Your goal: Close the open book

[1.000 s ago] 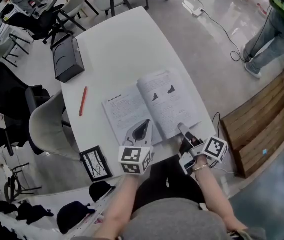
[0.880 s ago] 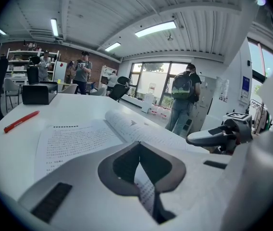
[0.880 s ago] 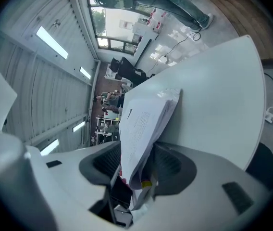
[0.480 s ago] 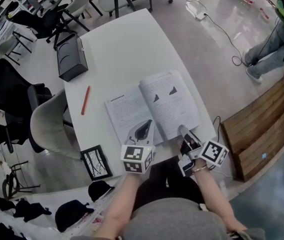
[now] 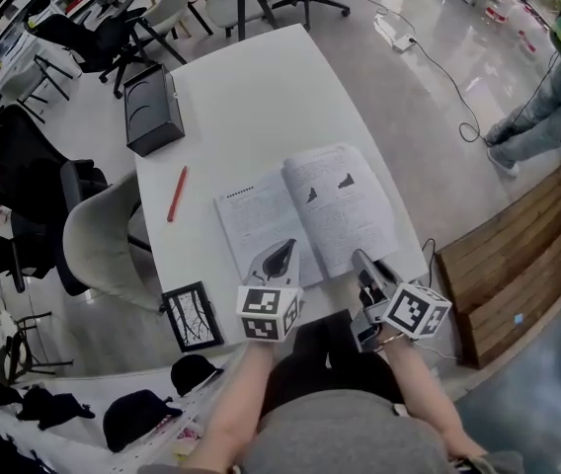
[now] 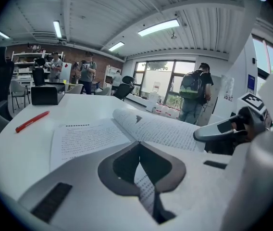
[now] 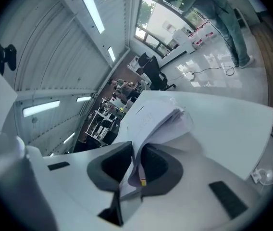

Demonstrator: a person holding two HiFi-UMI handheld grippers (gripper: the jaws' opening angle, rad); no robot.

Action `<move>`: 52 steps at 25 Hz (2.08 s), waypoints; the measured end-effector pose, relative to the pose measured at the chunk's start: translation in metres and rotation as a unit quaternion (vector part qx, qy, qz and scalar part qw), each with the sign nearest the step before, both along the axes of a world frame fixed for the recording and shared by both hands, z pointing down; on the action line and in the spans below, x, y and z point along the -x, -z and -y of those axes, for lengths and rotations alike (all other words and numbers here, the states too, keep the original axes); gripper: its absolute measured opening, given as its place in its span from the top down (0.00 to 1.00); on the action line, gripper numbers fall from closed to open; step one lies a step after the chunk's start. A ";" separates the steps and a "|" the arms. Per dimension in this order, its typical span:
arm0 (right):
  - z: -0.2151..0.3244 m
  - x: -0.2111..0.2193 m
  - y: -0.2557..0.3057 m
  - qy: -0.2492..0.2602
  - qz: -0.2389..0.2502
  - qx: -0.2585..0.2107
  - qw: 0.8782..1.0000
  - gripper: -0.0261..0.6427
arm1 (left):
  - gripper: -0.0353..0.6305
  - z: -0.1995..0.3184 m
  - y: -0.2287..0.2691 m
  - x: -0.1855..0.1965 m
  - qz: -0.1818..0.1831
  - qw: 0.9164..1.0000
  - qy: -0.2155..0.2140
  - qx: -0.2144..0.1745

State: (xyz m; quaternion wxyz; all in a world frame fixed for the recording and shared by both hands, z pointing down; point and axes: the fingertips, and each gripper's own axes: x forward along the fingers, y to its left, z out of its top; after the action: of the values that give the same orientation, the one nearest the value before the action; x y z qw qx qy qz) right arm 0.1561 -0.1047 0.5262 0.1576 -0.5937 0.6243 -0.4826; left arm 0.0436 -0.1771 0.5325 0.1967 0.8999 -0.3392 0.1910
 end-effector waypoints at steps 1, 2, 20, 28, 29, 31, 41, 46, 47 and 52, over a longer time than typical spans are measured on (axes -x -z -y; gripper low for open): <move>0.000 0.002 0.003 0.005 -0.008 -0.004 1.000 0.87 | 0.94 0.000 0.001 0.002 0.001 1.000 0.003 0.000; 0.000 0.003 0.005 0.009 -0.014 -0.008 1.000 0.87 | 0.94 0.000 0.001 0.004 0.001 1.000 0.005 -0.001; 0.003 0.040 0.028 0.095 -0.154 -0.039 0.983 0.92 | 0.94 -0.008 -0.009 0.058 0.038 0.997 0.072 0.011; 0.007 0.054 0.030 0.132 -0.195 -0.045 0.971 0.93 | 0.94 -0.008 -0.009 0.069 0.036 0.995 0.090 0.016; 0.007 0.056 0.030 0.137 -0.201 -0.046 0.969 0.93 | 0.94 -0.009 -0.008 0.070 0.036 0.995 0.092 0.016; 0.007 0.063 0.030 0.148 -0.210 -0.047 0.965 0.93 | 0.94 -0.009 -0.007 0.073 0.034 0.995 0.096 0.017; 0.010 0.091 0.022 0.195 -0.242 -0.047 0.949 0.93 | 0.94 -0.017 -0.015 0.097 0.038 0.991 0.126 0.031; 0.010 0.102 0.016 0.218 -0.256 -0.041 0.941 0.93 | 0.94 -0.020 -0.018 0.107 0.032 0.989 0.142 0.037; 0.011 0.104 0.015 0.222 -0.259 -0.040 0.939 0.93 | 0.94 -0.020 -0.018 0.109 0.030 0.988 0.145 0.039; 0.013 0.113 0.009 0.238 -0.274 -0.035 0.931 0.93 | 0.94 -0.022 -0.020 0.117 0.028 0.987 0.154 0.044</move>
State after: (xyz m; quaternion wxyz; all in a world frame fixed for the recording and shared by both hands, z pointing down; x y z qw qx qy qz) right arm 0.0432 -0.1179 0.5170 -0.1185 -0.5314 0.7823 -0.3026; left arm -0.0732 -0.1553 0.5521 0.2538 0.8215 -0.4705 0.1982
